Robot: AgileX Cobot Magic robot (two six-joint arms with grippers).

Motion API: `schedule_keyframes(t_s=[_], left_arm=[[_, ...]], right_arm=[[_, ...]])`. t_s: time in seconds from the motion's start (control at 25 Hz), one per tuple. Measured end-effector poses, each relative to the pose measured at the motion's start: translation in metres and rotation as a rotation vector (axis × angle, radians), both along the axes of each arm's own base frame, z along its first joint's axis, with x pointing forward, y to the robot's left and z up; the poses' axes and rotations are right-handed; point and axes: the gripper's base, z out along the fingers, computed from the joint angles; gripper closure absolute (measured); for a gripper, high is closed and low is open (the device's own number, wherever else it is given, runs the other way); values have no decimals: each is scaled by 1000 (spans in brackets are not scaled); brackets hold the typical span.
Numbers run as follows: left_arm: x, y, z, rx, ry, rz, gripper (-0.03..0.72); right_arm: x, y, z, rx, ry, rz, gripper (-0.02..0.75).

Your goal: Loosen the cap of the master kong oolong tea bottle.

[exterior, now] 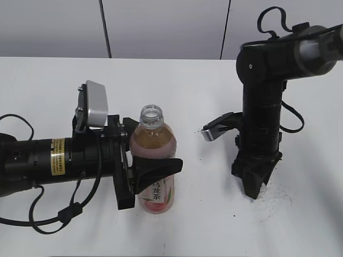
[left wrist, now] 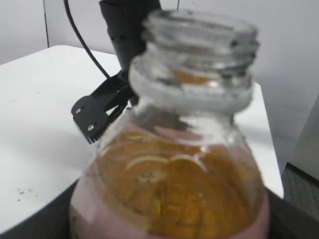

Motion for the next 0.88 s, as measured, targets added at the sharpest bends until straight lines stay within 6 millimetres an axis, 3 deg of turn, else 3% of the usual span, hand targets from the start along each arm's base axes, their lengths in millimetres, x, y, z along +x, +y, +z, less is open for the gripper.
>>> schedule_keyframes(t_s=[0.32, 0.6, 0.88], left_arm=[[0, 0, 0, 0, 0, 0, 244], [0, 0, 0, 0, 0, 0, 232], [2, 0, 0, -1, 1, 21, 126]], right_arm=[[1, 3, -1, 0, -14, -97, 169], [11, 1, 11, -65, -94, -184, 162], [14, 1, 20, -63, -125, -186, 162]])
